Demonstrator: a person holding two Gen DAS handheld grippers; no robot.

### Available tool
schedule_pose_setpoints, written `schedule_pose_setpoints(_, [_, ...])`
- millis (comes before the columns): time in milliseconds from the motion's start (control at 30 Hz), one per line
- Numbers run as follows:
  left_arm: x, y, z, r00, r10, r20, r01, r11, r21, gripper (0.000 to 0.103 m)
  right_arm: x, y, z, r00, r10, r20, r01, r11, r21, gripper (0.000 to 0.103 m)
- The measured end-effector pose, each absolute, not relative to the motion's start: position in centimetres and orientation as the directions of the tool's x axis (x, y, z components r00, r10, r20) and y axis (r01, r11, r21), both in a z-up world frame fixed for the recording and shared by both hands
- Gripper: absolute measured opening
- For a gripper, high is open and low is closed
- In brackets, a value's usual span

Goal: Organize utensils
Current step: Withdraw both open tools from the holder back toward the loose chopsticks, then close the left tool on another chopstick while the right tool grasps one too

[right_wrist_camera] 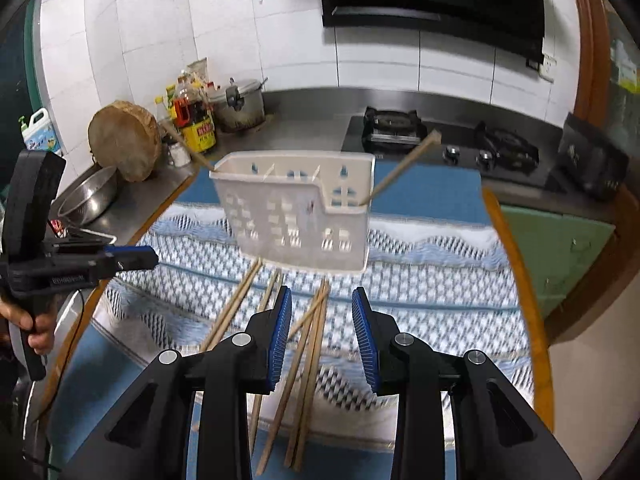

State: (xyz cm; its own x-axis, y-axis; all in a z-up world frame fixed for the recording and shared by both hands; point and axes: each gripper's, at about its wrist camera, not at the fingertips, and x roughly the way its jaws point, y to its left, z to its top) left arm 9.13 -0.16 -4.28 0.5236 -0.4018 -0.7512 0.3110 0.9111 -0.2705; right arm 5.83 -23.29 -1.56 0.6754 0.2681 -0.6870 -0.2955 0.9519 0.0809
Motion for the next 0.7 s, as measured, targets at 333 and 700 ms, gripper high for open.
schedule_pose_setpoints(333, [6.7, 0.1, -10.0, 0.446, -0.388, -0.807, 0.255, 0.919, -0.302, 0.014, 3.4, -21.8, -7.0, 0.604, 0.278, -0.747, -0.273, 0.953, 0.134, 0.022])
schedule_pose_setpoints(700, [6.4, -1.5, -14.1, 0.404, -0.357, -0.842, 0.205, 0.932, -0.297, 0.014, 2.7, -23.1, -11.3, 0.534, 0.242, -0.81, -0.213, 0.966, 0.148, 0.019])
